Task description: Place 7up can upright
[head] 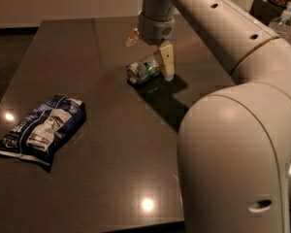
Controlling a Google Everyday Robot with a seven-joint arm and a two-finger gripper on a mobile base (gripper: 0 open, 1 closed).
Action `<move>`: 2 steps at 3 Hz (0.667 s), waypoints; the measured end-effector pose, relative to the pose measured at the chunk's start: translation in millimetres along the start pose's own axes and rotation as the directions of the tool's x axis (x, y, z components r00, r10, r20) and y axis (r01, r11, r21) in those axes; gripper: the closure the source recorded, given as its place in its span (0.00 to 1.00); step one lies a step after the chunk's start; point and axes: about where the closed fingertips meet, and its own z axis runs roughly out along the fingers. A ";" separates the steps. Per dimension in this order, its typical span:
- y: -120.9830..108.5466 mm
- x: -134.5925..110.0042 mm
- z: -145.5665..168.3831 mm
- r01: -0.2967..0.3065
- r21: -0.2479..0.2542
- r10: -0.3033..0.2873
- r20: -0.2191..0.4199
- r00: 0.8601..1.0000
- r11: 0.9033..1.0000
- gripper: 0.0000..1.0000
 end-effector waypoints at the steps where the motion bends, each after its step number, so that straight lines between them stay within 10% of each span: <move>1: -4.0 -1.9 7.9 0.062 -0.028 -0.063 -0.028 0.998 0.998 0.00; 2: -5.8 -1.3 11.6 0.105 -0.052 -0.107 -0.048 0.993 0.993 0.16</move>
Offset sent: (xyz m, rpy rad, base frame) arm -0.0157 -0.0088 -0.0078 -0.1727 0.0701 0.1559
